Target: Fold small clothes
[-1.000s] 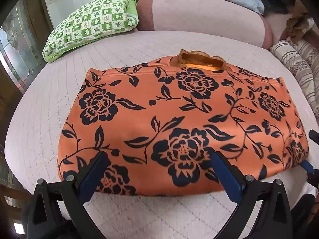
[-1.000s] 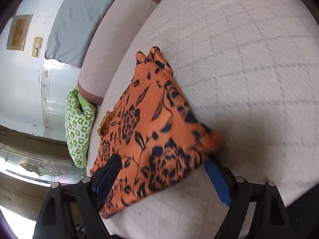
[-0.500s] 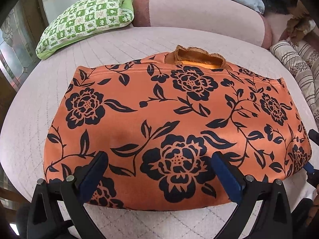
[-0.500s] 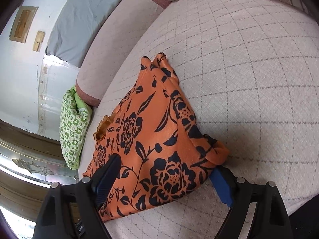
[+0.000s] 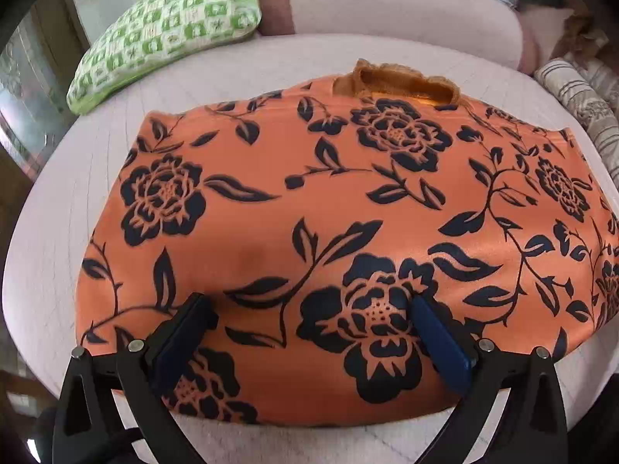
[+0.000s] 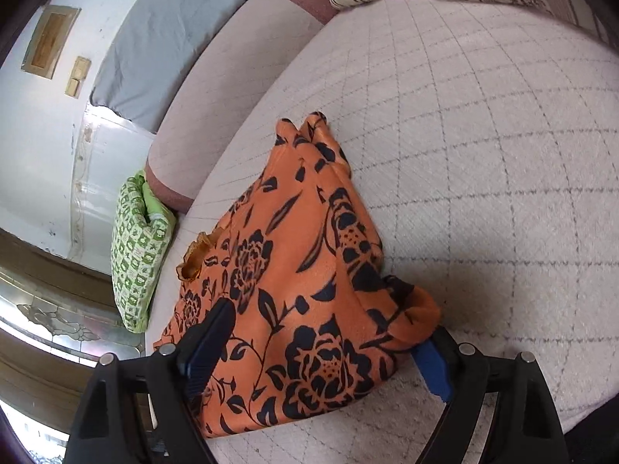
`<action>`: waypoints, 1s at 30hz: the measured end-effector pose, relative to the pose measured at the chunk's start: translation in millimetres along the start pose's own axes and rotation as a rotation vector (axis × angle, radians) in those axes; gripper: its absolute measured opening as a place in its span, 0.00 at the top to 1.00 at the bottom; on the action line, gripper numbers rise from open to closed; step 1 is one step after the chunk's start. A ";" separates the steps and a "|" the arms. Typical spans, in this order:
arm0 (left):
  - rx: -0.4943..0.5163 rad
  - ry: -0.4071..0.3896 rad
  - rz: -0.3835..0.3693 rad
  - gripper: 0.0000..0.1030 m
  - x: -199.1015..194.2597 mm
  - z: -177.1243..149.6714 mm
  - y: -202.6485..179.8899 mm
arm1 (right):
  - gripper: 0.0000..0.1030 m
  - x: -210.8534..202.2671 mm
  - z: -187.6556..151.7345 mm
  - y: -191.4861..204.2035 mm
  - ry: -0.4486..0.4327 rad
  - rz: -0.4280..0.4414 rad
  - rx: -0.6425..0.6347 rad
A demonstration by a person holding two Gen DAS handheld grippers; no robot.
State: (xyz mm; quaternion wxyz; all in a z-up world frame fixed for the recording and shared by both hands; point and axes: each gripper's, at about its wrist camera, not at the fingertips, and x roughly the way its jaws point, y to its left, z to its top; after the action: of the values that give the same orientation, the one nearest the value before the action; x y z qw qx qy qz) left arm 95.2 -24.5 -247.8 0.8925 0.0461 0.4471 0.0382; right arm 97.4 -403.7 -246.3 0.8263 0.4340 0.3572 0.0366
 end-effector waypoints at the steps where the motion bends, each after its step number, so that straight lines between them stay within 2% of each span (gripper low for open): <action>1: 0.000 0.001 -0.002 0.00 -2.6 0.6 0.1 | 0.15 -1.8 0.5 2.5 -0.004 0.012 -0.007; 2: -0.005 0.006 -0.012 0.00 -6.4 1.7 0.7 | 0.15 -7.2 0.7 8.7 -0.023 0.030 -0.036; 4: -0.022 -0.038 -0.025 0.00 -20.1 2.2 3.6 | 0.15 -12.3 0.5 15.9 -0.054 0.030 -0.083; 6: -0.028 -0.088 -0.005 0.00 -27.9 0.6 5.4 | 0.15 -4.0 2.1 11.1 -0.029 -0.021 -0.072; 7: -0.025 -0.083 0.007 0.00 -25.1 -0.6 4.3 | 0.15 2.3 2.7 4.5 -0.008 -0.039 -0.046; 9: 0.012 0.026 0.016 0.00 2.5 -6.0 -0.4 | 0.18 9.6 4.4 -0.6 0.006 -0.042 -0.043; 11: 0.010 0.000 -0.002 0.00 5.1 -5.9 0.7 | 0.52 12.8 6.2 4.9 0.039 -0.037 -0.069; 12: 0.012 0.016 -0.007 0.00 5.3 -3.0 1.6 | 0.80 14.5 7.6 7.5 0.053 -0.046 -0.081; 15: 0.004 0.022 -0.025 0.00 5.2 -1.2 4.2 | 0.80 13.1 9.9 28.0 0.049 -0.109 -0.157; 17: -0.007 0.021 -0.057 0.01 -0.9 -1.7 10.7 | 0.82 1.9 6.3 62.7 0.010 -0.104 -0.237; 19: -0.100 -0.008 -0.122 0.08 -16.4 0.5 38.5 | 0.83 -8.5 -0.2 108.6 -0.019 -0.083 -0.349; 21: -0.227 -0.117 -0.150 0.08 -47.6 -4.9 77.4 | 0.84 -13.9 -16.1 166.8 -0.040 -0.053 -0.485; 24: -0.408 -0.255 -0.055 0.08 -85.9 -25.2 140.7 | 0.84 -7.5 -56.7 244.2 -0.025 0.026 -0.650; 25: -0.449 -0.268 -0.039 0.08 -90.3 -30.7 156.1 | 0.84 3.6 -81.4 274.1 -0.007 0.045 -0.722; 27: -0.545 -0.285 0.000 0.08 -98.3 -47.1 194.3 | 0.84 25.8 -115.1 302.3 0.034 0.061 -0.786; 30: -0.635 -0.270 0.036 0.08 -95.4 -68.8 229.6 | 0.83 92.3 -170.6 323.0 0.194 0.034 -0.833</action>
State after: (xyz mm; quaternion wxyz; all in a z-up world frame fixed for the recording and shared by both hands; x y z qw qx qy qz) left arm -23.1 196.4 -186.3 0.9125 -0.2216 0.2900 0.1846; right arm 140.4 -51.1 -120.5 0.8928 0.0633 0.3809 0.2320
